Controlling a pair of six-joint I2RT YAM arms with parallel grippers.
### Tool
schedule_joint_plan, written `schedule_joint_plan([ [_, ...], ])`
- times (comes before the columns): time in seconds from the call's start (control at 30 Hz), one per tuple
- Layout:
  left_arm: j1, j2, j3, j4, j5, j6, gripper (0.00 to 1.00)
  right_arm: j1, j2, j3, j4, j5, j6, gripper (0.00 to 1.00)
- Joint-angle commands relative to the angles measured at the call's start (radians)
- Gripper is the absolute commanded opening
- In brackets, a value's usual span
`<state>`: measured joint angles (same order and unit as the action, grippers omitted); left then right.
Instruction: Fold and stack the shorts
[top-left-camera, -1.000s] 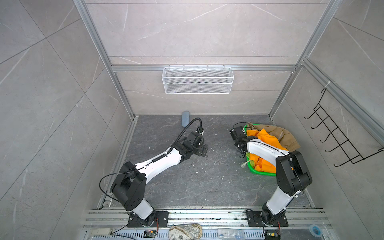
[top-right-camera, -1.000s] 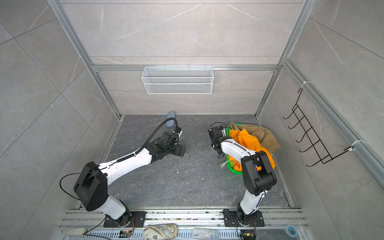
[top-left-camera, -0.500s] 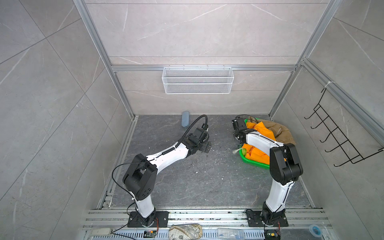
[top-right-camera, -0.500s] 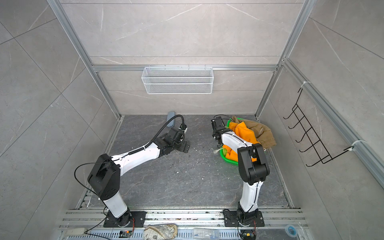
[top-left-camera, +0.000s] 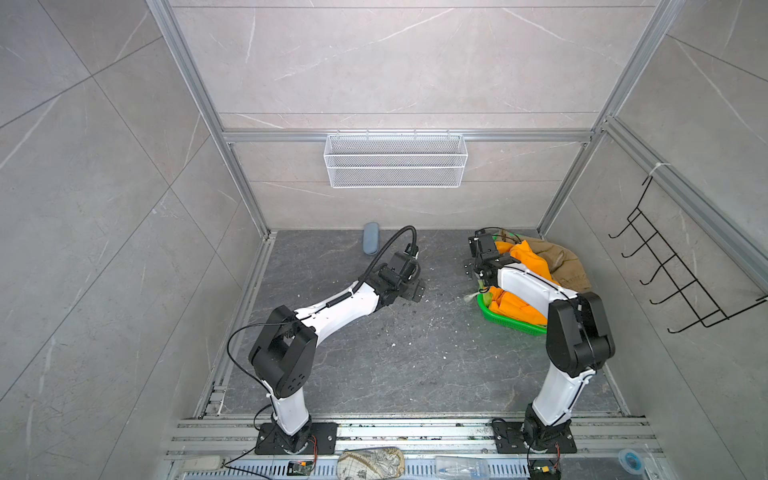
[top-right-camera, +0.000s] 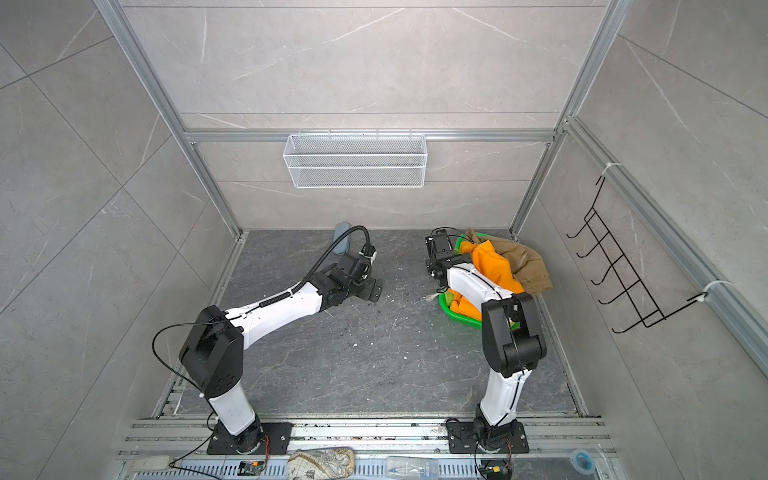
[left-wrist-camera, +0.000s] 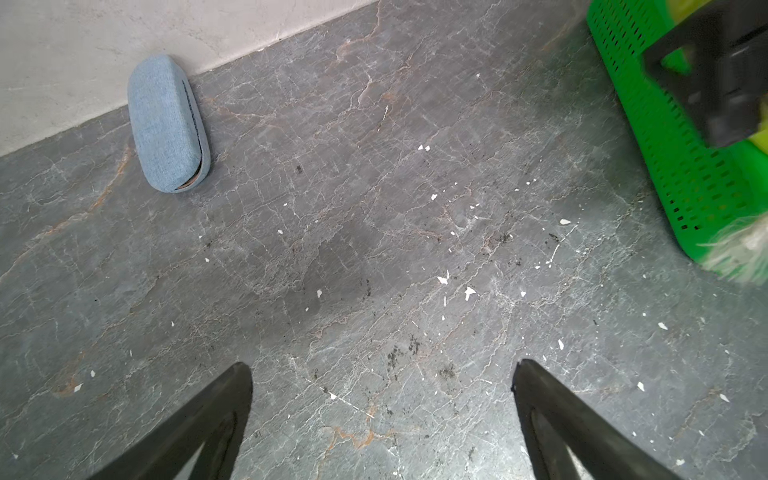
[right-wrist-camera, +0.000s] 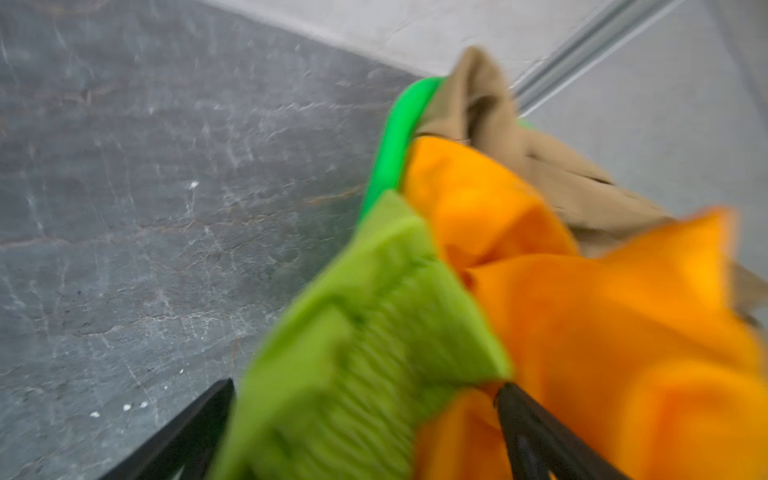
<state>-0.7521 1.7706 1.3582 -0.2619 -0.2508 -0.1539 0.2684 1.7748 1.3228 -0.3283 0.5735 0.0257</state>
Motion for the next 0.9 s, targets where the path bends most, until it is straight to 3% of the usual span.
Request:
schedule_joint_plan([
  [0.0,0.003,-0.045,0.023,-0.009,0.022,-0.039,1.0,-0.012,-0.153,-0.022,-0.057,-0.001,0.129,0.99],
  [0.2,0.002,-0.109,-0.006,-0.023,0.026,-0.061,1.0,-0.131,-0.302,-0.085,-0.1,-0.461,0.283,0.99],
  [0.3,0.002,-0.142,-0.024,-0.025,0.025,-0.074,1.0,-0.136,-0.344,-0.103,-0.124,-0.494,0.282,0.99],
  [0.53,0.002,-0.184,-0.041,-0.041,0.068,-0.149,1.0,-0.136,-0.534,-0.225,-0.079,-0.414,0.323,0.99],
  [0.6,0.002,-0.19,-0.045,-0.043,0.084,-0.176,1.0,-0.136,-0.579,-0.256,-0.067,-0.362,0.394,0.99],
  [0.77,0.002,-0.208,-0.057,-0.041,0.111,-0.228,1.0,-0.14,-0.588,-0.268,-0.139,-0.54,0.385,0.99],
  [0.87,0.001,-0.226,-0.071,-0.041,0.114,-0.244,1.0,-0.139,-0.569,-0.29,-0.154,-0.567,0.398,0.99],
])
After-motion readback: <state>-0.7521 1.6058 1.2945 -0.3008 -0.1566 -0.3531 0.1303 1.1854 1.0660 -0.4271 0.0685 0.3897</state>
